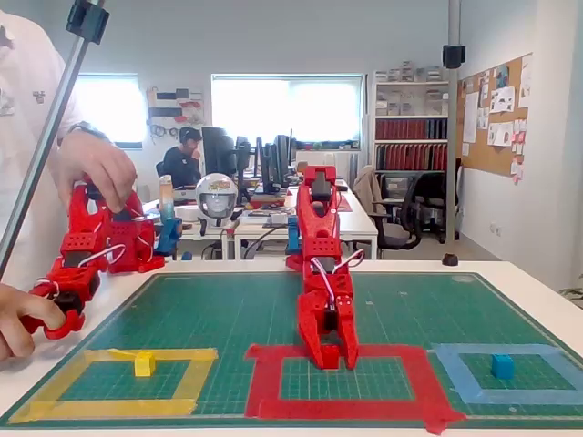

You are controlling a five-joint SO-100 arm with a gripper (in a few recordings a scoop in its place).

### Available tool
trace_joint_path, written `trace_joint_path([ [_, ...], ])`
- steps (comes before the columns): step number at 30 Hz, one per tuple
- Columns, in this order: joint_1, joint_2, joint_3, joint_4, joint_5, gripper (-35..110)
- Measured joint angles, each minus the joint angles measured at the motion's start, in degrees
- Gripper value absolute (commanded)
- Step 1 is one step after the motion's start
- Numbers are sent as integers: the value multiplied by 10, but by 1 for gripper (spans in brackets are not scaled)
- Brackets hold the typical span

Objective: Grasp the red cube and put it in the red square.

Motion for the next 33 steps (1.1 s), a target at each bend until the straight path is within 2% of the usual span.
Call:
trace_joint_path([
  [7,0,49,59,1,-8,20],
  [13,42,332,322,23,-19,20],
  [19,45,689,588,210,-19,19],
  [20,40,752,632,227,-19,16],
  [21,35,817,679,239,-19,6],
  [22,25,881,726,248,-19,1],
  [26,10,1149,897,282,-16,1],
  [33,20,1385,954,570,4,1],
])
